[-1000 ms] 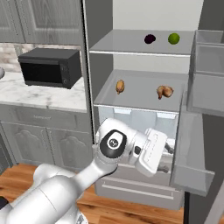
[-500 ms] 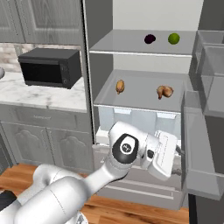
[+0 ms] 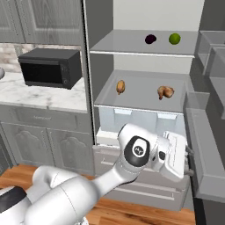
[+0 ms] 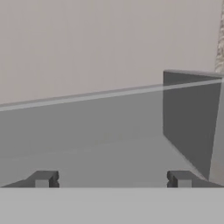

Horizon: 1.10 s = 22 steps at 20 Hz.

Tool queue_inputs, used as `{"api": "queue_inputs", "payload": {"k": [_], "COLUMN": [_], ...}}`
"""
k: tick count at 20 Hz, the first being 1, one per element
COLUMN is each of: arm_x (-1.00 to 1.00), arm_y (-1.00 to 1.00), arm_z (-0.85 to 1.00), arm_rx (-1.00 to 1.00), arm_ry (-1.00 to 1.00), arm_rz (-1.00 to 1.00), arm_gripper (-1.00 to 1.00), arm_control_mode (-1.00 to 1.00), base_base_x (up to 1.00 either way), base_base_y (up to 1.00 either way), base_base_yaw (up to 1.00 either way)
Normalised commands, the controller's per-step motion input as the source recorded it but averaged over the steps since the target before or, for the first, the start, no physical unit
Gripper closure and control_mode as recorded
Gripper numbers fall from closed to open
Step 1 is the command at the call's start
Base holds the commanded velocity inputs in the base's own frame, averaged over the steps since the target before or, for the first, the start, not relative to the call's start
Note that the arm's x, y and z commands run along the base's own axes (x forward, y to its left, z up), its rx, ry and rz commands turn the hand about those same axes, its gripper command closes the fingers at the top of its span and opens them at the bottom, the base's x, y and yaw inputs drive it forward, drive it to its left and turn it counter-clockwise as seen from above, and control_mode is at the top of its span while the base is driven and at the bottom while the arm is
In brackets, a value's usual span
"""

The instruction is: Gather the lime and eggplant from the fridge and place them on a tray on the dining counter. Then gather the chicken drumsticks from the fridge and place them on the other tray.

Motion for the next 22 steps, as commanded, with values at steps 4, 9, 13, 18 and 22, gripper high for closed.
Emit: {"api": "queue_inputs", "payload": {"k": [4, 9, 13, 18, 22], "arm_x": [0.16, 0.17, 0.04, -0.10, -0.08], "arm_y": [-0.20, -0.14, -0.06, 0.20, 0.63], "arm_z": [0.00, 0.00, 0.00, 0.00, 0.02], "arm_rx": [0.00, 0.00, 0.00, -0.04, -0.09], "arm_ry": [0.00, 0.00, 0.00, 0.00, 0.00], "arm_rz": [0.03, 0.03, 0.02, 0.07, 0.20], "arm_gripper": [-1.00, -1.00, -1.00, -1.00, -1.00], "arm_control_mode": [-1.00, -1.00, -1.00, -1.00, -1.00], "base_base_x": [0.00, 0.00, 0.00, 0.00, 0.00], "base_base_y": [0.00, 0.00, 0.00, 0.00, 0.00], "base_base_yaw": [0.00, 0.00, 0.00, 0.00, 0.00]}}
